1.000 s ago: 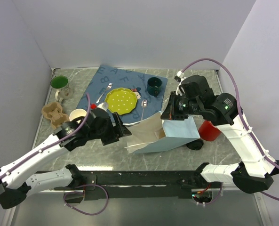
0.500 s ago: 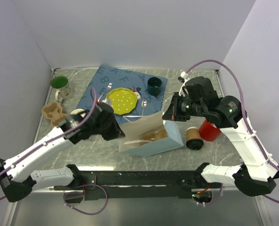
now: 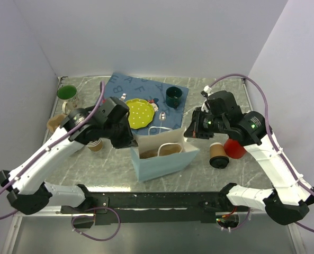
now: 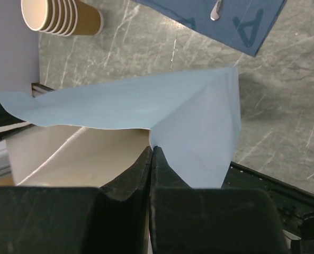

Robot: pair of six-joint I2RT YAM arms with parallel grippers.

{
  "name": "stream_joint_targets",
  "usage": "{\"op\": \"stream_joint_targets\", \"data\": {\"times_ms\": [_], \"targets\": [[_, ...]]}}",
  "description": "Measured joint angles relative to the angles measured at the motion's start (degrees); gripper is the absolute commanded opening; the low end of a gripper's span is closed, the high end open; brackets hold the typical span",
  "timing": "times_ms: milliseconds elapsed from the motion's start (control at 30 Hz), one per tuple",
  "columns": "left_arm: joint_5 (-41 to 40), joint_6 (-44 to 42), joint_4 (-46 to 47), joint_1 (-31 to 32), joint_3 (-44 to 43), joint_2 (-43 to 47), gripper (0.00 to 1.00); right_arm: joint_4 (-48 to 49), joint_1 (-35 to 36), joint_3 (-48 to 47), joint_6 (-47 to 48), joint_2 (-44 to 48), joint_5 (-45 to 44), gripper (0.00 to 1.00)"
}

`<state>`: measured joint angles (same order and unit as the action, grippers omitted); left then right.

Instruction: Pack the takeout coffee

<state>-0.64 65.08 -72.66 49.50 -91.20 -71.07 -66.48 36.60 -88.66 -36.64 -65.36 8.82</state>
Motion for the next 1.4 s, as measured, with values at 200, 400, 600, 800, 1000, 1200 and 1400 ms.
{"op": "stream_joint_targets", "data": {"times_ms": [200,400,600,800,1000,1200,1400], "targets": [[0.37,-2.89,-2.32,-2.93,-1.81,-0.9,0.57,0.39,-0.74,1.01,-0.46,-0.28,0.76,0.0],[-1.07,-4.85,-3.85,-3.93,-1.7,-0.55,0.68,0.9,-0.74,6.25,-2.21,-0.24,1.86,0.25],[-0.68,-5.97,-3.93,-4.02,-0.87,0.07,0.69,0.11,-0.76,4.07,-2.71,-1.66,1.99,0.33],[-0.66,-6.88,-4.42,-3.91,-0.35,1.05,0.73,-2.34,-1.64,-3.48,-1.29,-2.16,-0.17,0.43],[-0.7,-8.13,-4.59,-3.93,2.97,3.72,0.74,-3.76,-3.3,-5.25,2.1,-1.46,-6.14,0.48],[-1.31,-10.36,-4.81,-3.93,4.57,3.87,0.55,-4.83,-11.56,1.36,5.16,-1.25,-11.34,0.48],[-2.89,-12.15,-4.76,-4.17,4.35,3.28,0.29,-5.44,-19.04,12.39,3.89,-0.81,-13.16,0.56]]}}
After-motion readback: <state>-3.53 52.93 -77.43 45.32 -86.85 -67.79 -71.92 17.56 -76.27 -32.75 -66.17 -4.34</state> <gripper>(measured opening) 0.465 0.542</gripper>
